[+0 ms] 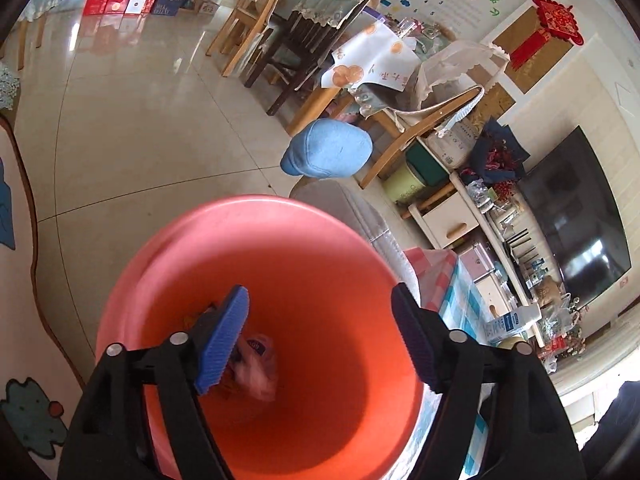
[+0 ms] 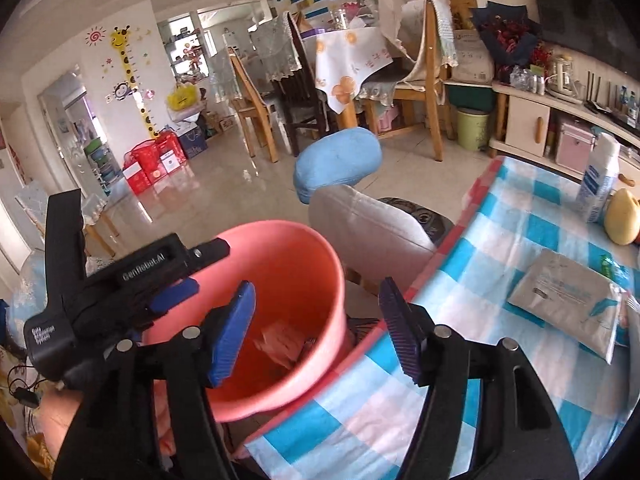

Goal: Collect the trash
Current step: 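Return both open grippers to the table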

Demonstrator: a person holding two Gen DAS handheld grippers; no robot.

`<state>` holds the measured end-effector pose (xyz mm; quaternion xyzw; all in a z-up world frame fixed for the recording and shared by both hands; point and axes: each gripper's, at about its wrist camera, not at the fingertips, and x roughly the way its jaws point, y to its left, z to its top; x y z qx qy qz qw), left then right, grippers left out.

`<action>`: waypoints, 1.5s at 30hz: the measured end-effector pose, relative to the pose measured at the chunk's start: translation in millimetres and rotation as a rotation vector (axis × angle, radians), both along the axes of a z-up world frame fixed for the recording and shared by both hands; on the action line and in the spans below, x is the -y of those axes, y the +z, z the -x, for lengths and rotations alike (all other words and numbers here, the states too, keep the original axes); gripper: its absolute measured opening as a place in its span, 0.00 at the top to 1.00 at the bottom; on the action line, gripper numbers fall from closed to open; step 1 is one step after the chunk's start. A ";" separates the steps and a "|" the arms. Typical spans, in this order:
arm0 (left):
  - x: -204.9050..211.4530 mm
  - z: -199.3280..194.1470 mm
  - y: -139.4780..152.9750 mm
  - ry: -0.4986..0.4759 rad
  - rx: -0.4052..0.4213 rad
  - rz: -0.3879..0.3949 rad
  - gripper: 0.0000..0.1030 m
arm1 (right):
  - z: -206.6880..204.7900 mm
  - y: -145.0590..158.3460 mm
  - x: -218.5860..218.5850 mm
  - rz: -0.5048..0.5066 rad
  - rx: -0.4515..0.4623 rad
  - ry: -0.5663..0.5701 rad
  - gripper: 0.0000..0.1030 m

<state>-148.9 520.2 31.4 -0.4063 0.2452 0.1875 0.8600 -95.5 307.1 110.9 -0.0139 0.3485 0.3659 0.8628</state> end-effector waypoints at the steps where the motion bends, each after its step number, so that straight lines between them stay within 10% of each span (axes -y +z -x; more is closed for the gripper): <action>1: 3.0 0.2 0.9 0.006 0.020 -0.002 0.22 | 0.8 -0.1 5.1 0.007 0.003 -0.008 0.32; 13: 61.5 3.1 39.8 -0.060 0.186 -0.216 0.13 | 29.4 10.4 77.4 0.152 0.096 -0.071 0.16; 24: 151.3 -10.2 63.8 -0.205 0.111 -0.434 0.12 | 39.0 39.7 146.7 0.165 0.170 -0.137 0.10; 45: 272.5 -18.7 50.8 -0.453 0.019 -0.518 0.12 | 38.9 57.7 246.4 0.079 0.185 -0.276 0.09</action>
